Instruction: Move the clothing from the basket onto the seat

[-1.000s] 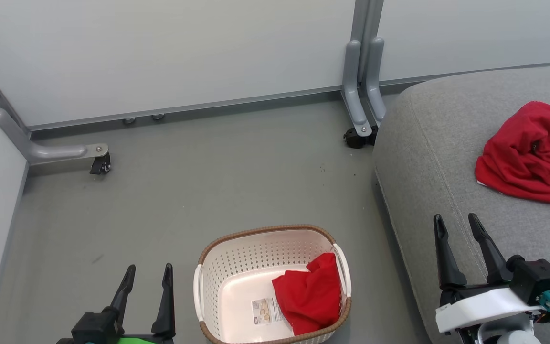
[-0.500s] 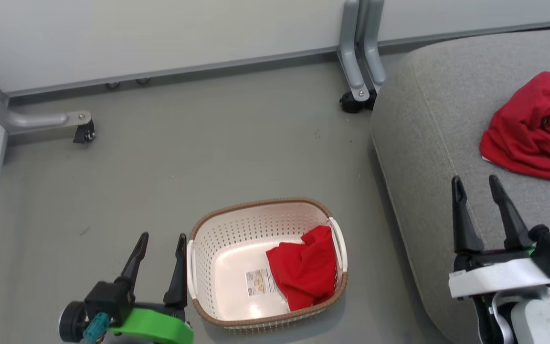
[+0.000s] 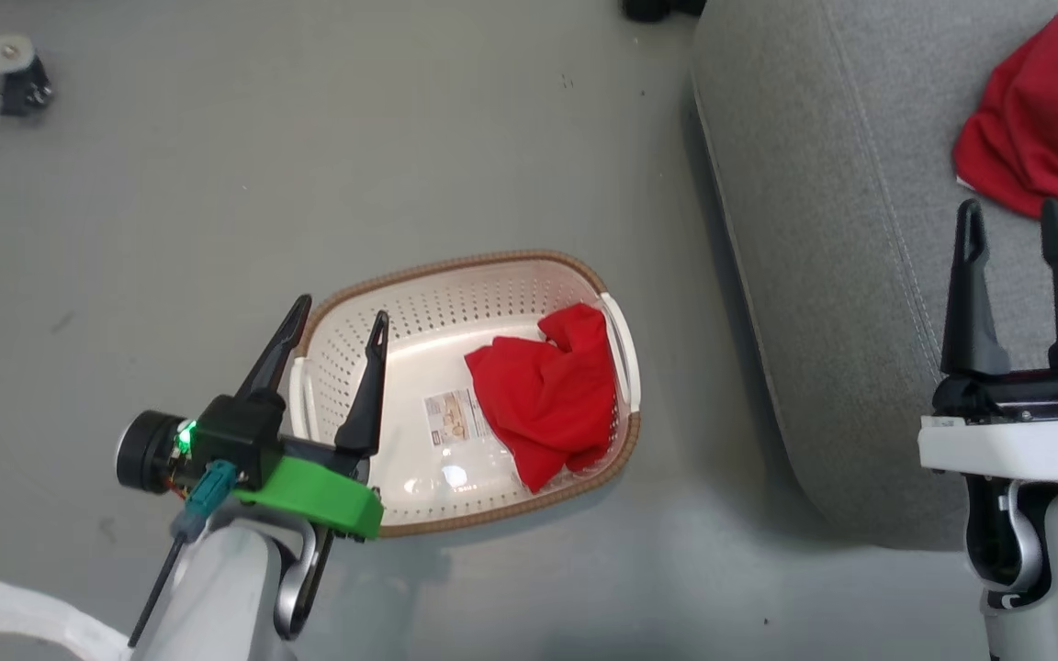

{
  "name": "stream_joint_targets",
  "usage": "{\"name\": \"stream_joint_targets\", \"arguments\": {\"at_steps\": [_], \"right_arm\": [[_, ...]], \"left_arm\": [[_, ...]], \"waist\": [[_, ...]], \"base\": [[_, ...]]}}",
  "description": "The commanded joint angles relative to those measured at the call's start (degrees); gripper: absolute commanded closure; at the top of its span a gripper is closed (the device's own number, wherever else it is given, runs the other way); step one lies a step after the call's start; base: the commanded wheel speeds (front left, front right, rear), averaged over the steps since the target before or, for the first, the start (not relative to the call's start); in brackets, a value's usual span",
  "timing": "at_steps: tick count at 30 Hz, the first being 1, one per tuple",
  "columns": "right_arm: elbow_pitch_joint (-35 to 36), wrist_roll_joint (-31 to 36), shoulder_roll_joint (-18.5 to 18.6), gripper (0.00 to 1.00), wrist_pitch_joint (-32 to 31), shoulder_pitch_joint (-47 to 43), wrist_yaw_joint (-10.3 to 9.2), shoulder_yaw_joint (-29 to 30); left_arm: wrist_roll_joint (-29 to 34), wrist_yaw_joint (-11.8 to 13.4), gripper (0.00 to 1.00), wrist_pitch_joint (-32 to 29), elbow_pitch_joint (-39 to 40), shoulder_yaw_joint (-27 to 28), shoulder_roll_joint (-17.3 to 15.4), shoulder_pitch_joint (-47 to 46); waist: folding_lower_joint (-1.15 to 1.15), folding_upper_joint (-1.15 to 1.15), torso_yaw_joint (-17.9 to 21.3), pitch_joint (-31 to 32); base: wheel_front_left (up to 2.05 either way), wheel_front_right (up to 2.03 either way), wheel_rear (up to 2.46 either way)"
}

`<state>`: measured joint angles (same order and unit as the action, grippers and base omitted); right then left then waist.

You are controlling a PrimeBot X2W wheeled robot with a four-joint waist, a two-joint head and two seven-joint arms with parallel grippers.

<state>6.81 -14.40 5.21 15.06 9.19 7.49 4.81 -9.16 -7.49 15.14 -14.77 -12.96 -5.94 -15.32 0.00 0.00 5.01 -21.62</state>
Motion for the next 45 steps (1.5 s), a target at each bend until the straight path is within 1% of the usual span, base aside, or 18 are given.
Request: {"name": "stream_joint_targets", "arguments": {"at_steps": [1, 4, 7, 13, 17, 19, 25, 27, 30, 35, 38, 45], "right_arm": [[1.0, 0.3, -0.3, 0.00, 0.2, 1.3, 0.00, 0.5], [3.5, 0.8, -0.4, 0.00, 0.2, 2.3, 0.00, 1.8], [5.4, 1.2, -0.7, 0.00, 0.2, 2.7, 0.00, 3.5], [9.7, 1.5, -0.8, 0.00, 0.2, 4.7, 0.00, 6.3], [11.3, 1.2, -1.1, 0.00, 0.2, 5.9, 0.00, 5.8], [11.5, 1.5, -1.2, 0.00, 0.2, 5.9, 0.00, 5.1], [11.0, 0.9, -1.9, 0.00, 0.2, 6.7, 0.00, 3.8], [10.8, 0.9, -1.9, 0.00, 0.2, 6.7, 0.00, 3.4], [10.5, 0.6, -2.2, 0.00, 0.2, 6.4, 0.00, 2.8], [9.7, 0.1, -2.3, 0.00, 0.2, 5.9, 0.00, 1.7], [9.4, -0.8, -2.3, 0.00, 0.2, 5.7, 0.00, 1.2], [9.3, -2.2, -2.3, 0.00, 0.2, 4.8, 0.00, 0.1]], "left_arm": [[0.9, 0.0, 0.00, 0.0, -0.9, -0.9, -1.2, -2.8], [1.2, 0.0, 0.00, 0.0, -3.7, -3.8, -2.8, -7.7], [1.3, 0.0, 0.00, 0.0, -8.0, -7.6, -4.1, -12.1], [0.6, 0.0, 0.00, 0.0, -18.2, -18.4, -6.2, -23.7], [-1.9, 0.0, 0.00, 0.0, -24.9, -26.6, -6.8, -31.1], [-4.2, 0.0, 0.00, 0.0, -28.0, -31.3, -7.1, -34.2], [-10.8, 0.0, 0.00, 0.0, -33.7, -42.3, -7.8, -41.7], [-12.5, 0.0, 0.00, 0.0, -35.5, -45.0, -7.9, -43.5], [-15.4, 0.0, 0.00, 0.0, -37.2, -48.5, -7.8, -45.7], [-19.9, 0.0, 0.00, 0.0, -39.5, -54.9, -8.6, -48.8], [-21.4, 0.0, 0.00, 0.0, -41.0, -56.6, -9.0, -50.8], [-22.2, 0.0, 0.00, -0.4, -44.8, -59.6, -7.0, -53.6]], "waist": [[0.00, 0.00, 4.6, -10.2], [0.00, 0.00, 5.7, -14.9], [0.00, 0.00, 6.6, -18.3], [0.00, 0.00, 8.2, -26.3], [0.00, 0.00, 9.2, -30.5], [0.00, 0.00, 9.7, -32.1], [0.00, 0.00, 11.0, -35.5], [0.00, 0.00, 11.1, -36.0], [0.00, 0.00, 11.4, -36.6], [0.00, 0.00, 12.2, -37.3], [0.00, 0.00, 12.5, -37.7], [0.00, 0.00, 13.4, -38.3]], "base": [[0.00, 0.00, 0.00], [0.00, 0.00, 0.00], [0.00, 0.00, 0.00], [0.00, 0.00, 0.00], [0.00, 0.00, 0.00], [0.00, 0.00, 0.00], [0.00, 0.00, 0.00], [0.00, 0.00, 0.00], [0.00, 0.00, 0.00], [0.00, 0.00, 0.00], [0.00, 0.00, 0.00], [0.00, 0.00, 0.00]]}}
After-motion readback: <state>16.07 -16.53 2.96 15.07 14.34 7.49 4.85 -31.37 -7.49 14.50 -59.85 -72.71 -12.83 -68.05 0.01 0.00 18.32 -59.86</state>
